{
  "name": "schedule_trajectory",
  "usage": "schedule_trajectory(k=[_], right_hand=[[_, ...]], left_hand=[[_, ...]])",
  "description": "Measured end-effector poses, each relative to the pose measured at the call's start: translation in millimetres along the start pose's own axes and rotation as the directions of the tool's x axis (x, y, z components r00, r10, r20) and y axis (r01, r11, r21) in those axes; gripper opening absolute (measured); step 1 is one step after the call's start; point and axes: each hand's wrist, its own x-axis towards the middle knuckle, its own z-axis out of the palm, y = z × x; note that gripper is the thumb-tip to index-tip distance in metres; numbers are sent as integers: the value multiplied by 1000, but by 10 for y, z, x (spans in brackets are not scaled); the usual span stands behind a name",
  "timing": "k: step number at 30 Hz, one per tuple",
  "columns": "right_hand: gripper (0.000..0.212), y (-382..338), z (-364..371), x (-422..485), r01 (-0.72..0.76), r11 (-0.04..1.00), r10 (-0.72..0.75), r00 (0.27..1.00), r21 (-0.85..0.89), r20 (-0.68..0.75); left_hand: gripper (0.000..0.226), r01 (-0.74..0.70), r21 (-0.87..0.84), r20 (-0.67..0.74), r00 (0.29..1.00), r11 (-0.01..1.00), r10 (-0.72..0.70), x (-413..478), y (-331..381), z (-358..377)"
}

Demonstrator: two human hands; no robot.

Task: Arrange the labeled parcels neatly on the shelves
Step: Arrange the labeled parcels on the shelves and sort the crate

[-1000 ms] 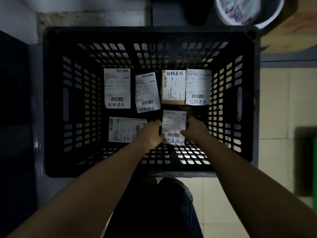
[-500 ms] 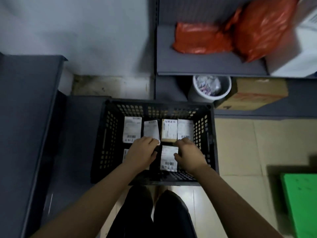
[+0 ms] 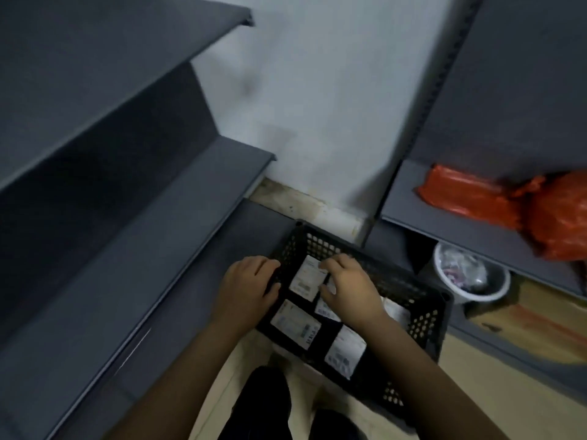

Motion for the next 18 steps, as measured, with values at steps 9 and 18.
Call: schedule_trajectory(k=[9, 18], right_hand=[[34, -1545, -163, -2, 627, 779, -626, 779, 13, -18], [38, -3485, 144, -974, 939, 333, -943, 329, 83, 60]], left_hand=[[38, 524, 189, -345, 827, 830, -444, -1462, 51, -1243], [35, 836, 241, -636, 520, 494, -570, -3400, 319, -2175]])
